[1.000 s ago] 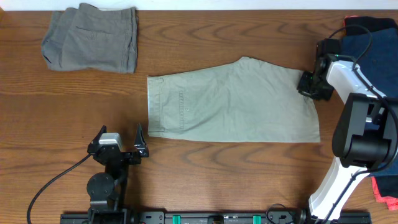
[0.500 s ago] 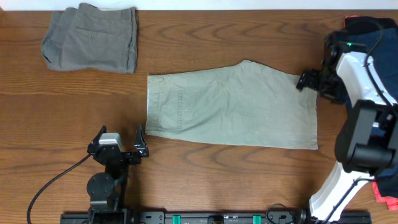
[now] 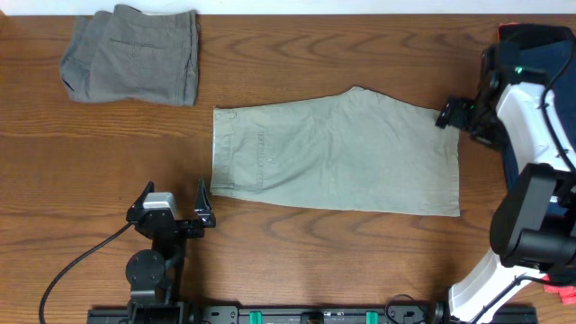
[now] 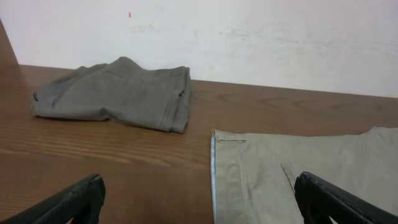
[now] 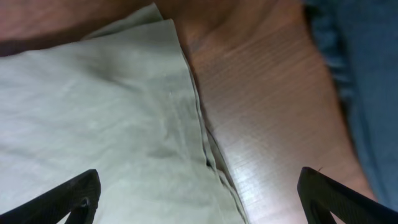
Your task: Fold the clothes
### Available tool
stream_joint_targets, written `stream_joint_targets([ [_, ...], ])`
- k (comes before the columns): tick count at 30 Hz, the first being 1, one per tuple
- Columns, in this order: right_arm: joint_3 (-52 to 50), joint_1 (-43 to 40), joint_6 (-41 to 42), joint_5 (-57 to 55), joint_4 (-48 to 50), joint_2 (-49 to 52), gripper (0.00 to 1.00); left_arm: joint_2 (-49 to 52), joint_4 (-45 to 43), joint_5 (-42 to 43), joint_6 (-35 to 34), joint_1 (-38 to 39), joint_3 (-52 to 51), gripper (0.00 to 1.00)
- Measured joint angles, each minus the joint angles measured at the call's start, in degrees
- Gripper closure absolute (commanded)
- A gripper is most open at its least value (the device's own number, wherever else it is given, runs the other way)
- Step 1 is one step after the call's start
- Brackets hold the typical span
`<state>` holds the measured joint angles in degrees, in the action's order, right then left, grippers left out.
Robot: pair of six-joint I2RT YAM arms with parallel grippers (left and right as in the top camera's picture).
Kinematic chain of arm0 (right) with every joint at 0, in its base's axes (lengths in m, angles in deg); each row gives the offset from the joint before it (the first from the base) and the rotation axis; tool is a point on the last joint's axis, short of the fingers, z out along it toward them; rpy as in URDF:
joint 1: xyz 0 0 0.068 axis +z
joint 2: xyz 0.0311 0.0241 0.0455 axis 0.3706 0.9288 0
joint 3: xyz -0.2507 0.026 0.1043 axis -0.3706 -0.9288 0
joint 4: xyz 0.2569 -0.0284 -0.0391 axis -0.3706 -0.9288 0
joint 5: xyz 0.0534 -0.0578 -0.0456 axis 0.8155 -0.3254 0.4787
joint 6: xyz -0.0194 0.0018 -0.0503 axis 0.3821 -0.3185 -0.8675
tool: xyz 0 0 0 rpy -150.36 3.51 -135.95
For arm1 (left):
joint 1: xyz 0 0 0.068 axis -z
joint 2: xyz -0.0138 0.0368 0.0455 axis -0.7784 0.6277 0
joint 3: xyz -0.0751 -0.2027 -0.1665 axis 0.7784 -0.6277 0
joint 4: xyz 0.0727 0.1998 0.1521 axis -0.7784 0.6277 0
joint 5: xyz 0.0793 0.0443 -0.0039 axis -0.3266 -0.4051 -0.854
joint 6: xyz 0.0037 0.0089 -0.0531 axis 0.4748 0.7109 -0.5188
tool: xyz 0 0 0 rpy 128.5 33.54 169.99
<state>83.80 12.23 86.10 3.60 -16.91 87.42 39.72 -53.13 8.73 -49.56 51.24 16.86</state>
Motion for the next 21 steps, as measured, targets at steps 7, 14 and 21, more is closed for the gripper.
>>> stream_joint_targets([
  [7, -6.8, 0.0, -0.5, -0.2, 7.6, 0.7, 0.15, 0.0, 0.0, 0.0, 0.0, 0.0, 0.0, 0.02],
  [14, -9.6, 0.0, -0.7, -0.1, 12.7, 1.0, 0.23, 0.0, 0.0, 0.0, 0.0, 0.0, 0.0, 0.02],
  [21, -11.4, 0.0, -0.9, 1.5, 17.0, 3.3, 0.44, 0.0, 0.0, 0.0, 0.0, 0.0, 0.0, 0.02],
])
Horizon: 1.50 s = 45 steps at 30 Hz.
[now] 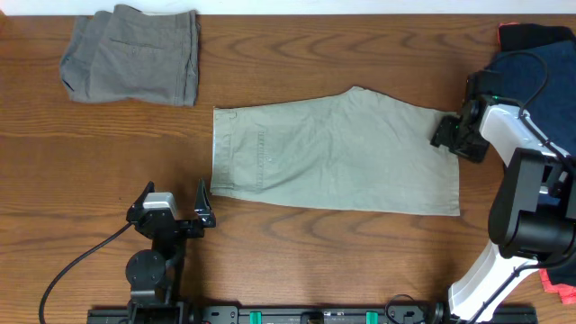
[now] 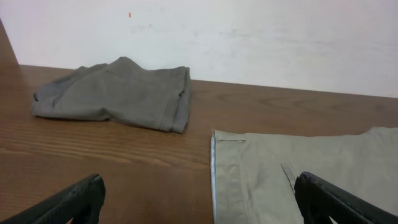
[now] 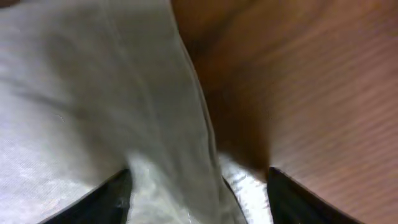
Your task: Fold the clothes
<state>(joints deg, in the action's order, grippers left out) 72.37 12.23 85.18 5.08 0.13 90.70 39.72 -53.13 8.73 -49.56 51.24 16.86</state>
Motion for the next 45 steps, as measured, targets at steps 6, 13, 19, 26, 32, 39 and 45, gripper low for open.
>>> stream_joint_targets([
  [6, 0.0, 0.0, -1.0, 1.2, 2.3, 0.4, 0.71, 0.0, 0.0, 0.0, 0.0, 0.0, 0.0, 0.02],
  [13, 0.0, 0.0, -1.1, 1.8, 6.5, 0.8, 0.99, 0.0, 0.0, 0.0, 0.0, 0.0, 0.0, 0.02],
  [19, -0.1, 0.0, -1.2, 1.9, 10.0, 1.2, 0.98, 0.0, 0.0, 0.0, 0.0, 0.0, 0.0, 0.02],
  [26, -0.1, 0.1, -3.8, 2.3, 11.8, 1.7, 0.89, 0.0, 0.0, 0.0, 0.0, 0.0, 0.0, 0.02],
  [32, -0.1, 0.2, -5.5, 2.3, 12.8, 1.8, 0.71, 0.0, 0.0, 0.0, 0.0, 0.0, 0.0, 0.02],
  [39, 2.3, 0.3, -6.7, 2.5, 7.7, 2.0, 0.05, 0.0, 0.0, 0.0, 0.0, 0.0, 0.0, 0.02],
  [45, 10.5, 0.3, -7.2, 2.8, -1.5, 2.3, 0.01, 0.0, 0.0, 0.0, 0.0, 0.0, 0.0, 0.02],
])
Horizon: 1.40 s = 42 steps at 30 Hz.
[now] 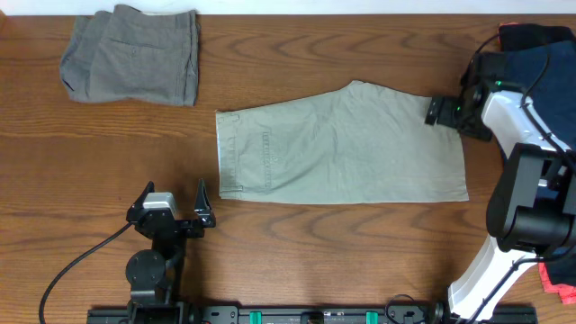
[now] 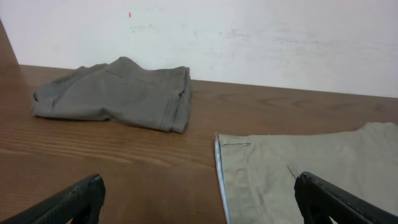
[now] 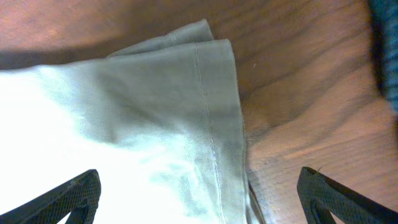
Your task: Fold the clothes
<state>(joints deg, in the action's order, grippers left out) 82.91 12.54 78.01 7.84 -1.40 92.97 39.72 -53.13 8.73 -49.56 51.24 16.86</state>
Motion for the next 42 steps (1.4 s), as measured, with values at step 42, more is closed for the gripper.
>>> stream_joint_targets([
  [42, 13.3, -20.2, 4.6, -5.8, -19.2, -1.9, 0.01, 0.0, 0.0, 0.0, 0.0, 0.0, 0.0, 0.02],
])
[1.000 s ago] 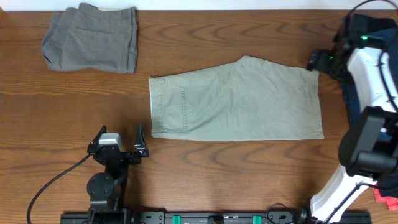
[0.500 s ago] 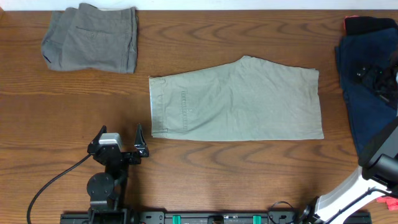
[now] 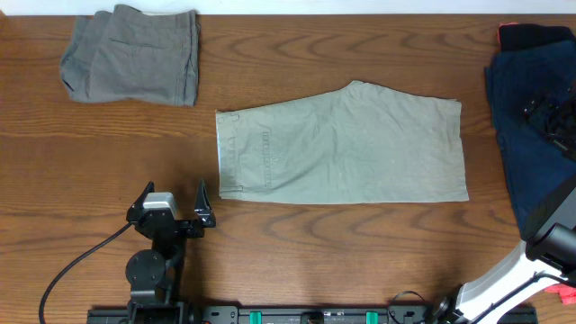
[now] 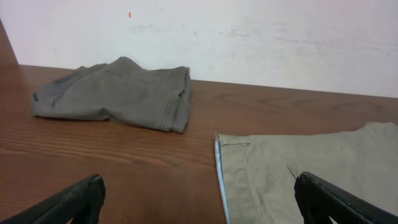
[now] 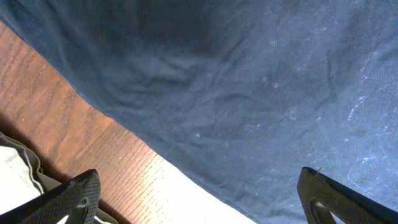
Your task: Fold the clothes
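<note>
Pale olive shorts (image 3: 342,144) lie flat mid-table, waistband to the left; the left wrist view shows their waistband corner (image 4: 298,174). My left gripper (image 3: 171,211) (image 4: 199,202) rests open near the front edge, short of the waistband, holding nothing. At the right edge my right gripper (image 3: 547,115) (image 5: 198,202) hangs open over a dark blue garment (image 3: 522,153) (image 5: 249,81), clear of the olive shorts.
Folded grey shorts (image 3: 133,56) (image 4: 118,93) sit at the back left. A white wall (image 4: 249,37) rises behind the table. A bit of red cloth (image 3: 509,29) shows behind the blue garment. The right arm's base (image 3: 531,270) stands at the front right.
My right gripper has left the top right corner of the olive shorts and now hangs further right over the blue garment. The shorts and the left arm have not moved.
My right gripper stood open at the shorts' right leg hem, then had its fingers close around that hem. Later the shorts lay shifted slightly right and flatter, with the gripper open at their corner. Now it is over the blue garment.
</note>
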### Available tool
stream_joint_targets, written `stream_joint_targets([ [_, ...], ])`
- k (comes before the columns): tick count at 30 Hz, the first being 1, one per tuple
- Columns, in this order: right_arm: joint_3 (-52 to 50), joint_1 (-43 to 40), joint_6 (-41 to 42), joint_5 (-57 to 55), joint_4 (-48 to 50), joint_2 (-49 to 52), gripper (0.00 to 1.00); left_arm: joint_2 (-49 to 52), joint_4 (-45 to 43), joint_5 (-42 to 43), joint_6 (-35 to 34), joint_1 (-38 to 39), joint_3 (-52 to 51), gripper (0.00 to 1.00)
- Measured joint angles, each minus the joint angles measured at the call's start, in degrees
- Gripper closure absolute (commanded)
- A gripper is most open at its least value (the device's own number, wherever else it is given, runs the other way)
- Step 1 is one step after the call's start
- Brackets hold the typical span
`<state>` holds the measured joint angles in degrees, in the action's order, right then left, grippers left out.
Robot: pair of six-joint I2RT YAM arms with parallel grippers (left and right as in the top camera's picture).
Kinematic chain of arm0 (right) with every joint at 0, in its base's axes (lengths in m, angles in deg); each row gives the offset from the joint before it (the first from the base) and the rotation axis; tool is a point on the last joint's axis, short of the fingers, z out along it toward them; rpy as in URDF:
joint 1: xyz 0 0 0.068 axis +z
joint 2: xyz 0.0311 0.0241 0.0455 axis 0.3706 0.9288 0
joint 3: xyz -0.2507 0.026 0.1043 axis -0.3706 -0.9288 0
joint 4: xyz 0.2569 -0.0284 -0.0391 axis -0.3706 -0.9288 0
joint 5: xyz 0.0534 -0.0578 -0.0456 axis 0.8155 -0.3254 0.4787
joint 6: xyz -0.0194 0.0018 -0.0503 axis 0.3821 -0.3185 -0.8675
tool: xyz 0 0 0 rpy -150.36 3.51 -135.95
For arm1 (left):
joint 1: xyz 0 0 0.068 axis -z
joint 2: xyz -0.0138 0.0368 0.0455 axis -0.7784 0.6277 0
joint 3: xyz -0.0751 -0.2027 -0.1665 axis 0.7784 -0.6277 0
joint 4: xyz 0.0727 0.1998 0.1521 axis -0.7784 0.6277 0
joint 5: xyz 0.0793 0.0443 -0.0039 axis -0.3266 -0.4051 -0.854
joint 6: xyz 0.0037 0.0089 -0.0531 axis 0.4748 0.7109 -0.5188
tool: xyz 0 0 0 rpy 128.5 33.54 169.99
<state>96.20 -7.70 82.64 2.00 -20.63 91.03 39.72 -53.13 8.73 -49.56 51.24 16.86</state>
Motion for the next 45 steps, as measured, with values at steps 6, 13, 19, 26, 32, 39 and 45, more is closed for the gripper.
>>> stream_joint_targets([
  [6, 0.0, 0.0, 0.0, 0.0, 0.0, 0.0, 0.01, 0.0, 0.0, 0.0, 0.0, 0.0, 0.0, 0.02],
  [13, 0.0, 0.0, 0.0, 0.0, 0.0, 0.0, 0.01, 0.0, -0.9, 9.2, -9.1, 0.0, 0.0, 0.02],
  [19, 0.0, 0.0, 0.0, 0.0, 0.0, 0.0, 0.01, 1.0, -0.7, 29.6, -28.7, 0.1, 0.5, 0.02],
  [26, 0.0, 0.0, 0.0, 0.0, 0.0, 0.0, 0.01, 1.0, -0.5, 37.2, -37.1, 0.1, 0.5, 0.02],
  [32, 0.0, 0.0, 0.0, 0.0, 0.0, 0.0, 0.01, 1.3, -0.1, 39.0, -37.7, 0.1, 0.8, 0.02],
  [39, 0.0, 0.0, 0.0, 0.2, 0.0, 0.0, 0.01, 6.5, 10.6, 34.1, -29.7, 0.1, 7.4, 0.02],
  [45, 0.0, 0.0, 0.0, 0.5, 0.0, 0.0, 0.01, 22.7, 26.0, 22.3, -16.5, 0.1, 24.7, 0.02],
])
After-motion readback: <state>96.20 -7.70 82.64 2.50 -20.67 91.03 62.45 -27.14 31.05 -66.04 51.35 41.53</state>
